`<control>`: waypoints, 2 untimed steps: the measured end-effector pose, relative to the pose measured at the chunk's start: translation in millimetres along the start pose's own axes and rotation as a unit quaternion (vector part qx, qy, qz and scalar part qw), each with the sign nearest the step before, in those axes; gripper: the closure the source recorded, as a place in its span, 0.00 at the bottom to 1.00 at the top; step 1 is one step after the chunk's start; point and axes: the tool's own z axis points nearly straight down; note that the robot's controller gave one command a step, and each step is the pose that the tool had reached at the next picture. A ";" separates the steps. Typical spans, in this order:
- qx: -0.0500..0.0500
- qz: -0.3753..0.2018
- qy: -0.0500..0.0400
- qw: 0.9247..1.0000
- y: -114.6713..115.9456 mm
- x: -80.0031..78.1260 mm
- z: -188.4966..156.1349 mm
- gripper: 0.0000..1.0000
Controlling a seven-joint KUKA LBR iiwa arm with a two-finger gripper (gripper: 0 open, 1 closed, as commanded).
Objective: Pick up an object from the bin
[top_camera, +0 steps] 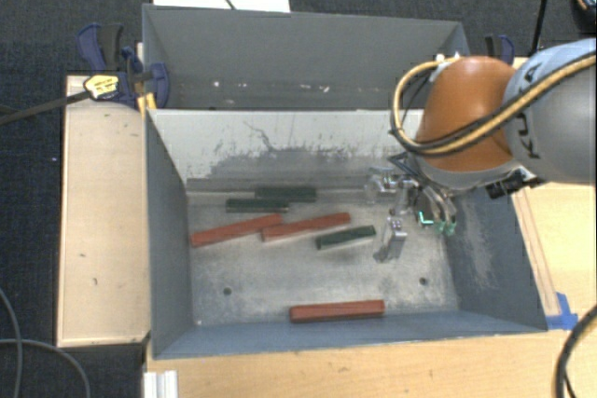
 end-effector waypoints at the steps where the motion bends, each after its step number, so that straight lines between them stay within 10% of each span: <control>1: 0.000 -0.190 -0.003 0.982 36.1 -33.5 64.7 0.00; 2: 0.000 -0.188 -0.004 0.982 34.8 -34.6 61.8 1.00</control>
Offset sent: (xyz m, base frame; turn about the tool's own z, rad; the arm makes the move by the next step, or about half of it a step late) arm 0.0338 0.0340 -0.0634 -0.3822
